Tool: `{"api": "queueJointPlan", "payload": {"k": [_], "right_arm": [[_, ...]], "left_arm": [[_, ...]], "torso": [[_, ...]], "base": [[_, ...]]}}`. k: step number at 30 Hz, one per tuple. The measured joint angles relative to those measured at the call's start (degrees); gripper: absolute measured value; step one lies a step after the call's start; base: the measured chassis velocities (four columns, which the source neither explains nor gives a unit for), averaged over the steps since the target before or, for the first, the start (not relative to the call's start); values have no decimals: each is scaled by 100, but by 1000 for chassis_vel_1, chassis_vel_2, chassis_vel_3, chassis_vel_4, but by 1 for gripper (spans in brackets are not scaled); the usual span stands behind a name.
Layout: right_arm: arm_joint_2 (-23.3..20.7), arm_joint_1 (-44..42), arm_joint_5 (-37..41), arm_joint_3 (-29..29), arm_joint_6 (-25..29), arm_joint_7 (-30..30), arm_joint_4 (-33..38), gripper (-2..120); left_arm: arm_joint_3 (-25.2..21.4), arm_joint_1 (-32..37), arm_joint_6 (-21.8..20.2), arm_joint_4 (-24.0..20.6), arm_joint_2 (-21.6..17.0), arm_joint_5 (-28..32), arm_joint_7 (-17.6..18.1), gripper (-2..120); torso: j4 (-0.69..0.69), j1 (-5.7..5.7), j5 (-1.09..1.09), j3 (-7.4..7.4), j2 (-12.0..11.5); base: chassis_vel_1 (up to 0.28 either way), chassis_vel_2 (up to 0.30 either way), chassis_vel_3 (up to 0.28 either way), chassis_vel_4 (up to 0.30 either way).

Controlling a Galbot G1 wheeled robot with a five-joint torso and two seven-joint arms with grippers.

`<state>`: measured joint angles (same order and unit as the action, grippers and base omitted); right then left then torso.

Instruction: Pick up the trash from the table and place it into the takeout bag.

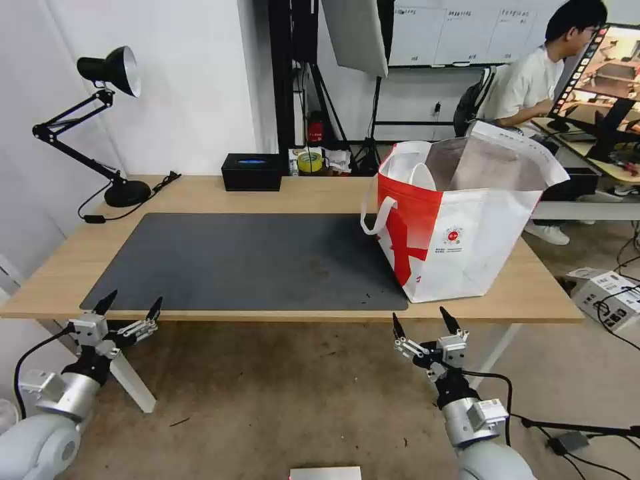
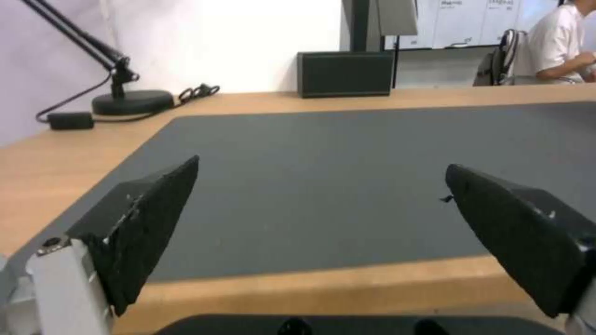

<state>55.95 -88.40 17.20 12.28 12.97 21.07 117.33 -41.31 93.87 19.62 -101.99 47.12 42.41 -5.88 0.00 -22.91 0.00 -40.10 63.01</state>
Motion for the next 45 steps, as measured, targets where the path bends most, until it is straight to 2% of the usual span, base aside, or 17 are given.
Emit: {"api": "queueJointPlan", "payload": {"k": [11,45], "right_arm": [[0,0,0,0,0,0,0,100],[0,0,0,0,0,0,0,100]], "left_arm": [[-77,274,184,64,238,-66,-22,100],[-167,317,190,30,252,-88,-27,100]], "torso": [[0,0,0,0,0],[0,0,0,0,0]], "base": [[0,0,0,0],[0,0,0,0]]}}
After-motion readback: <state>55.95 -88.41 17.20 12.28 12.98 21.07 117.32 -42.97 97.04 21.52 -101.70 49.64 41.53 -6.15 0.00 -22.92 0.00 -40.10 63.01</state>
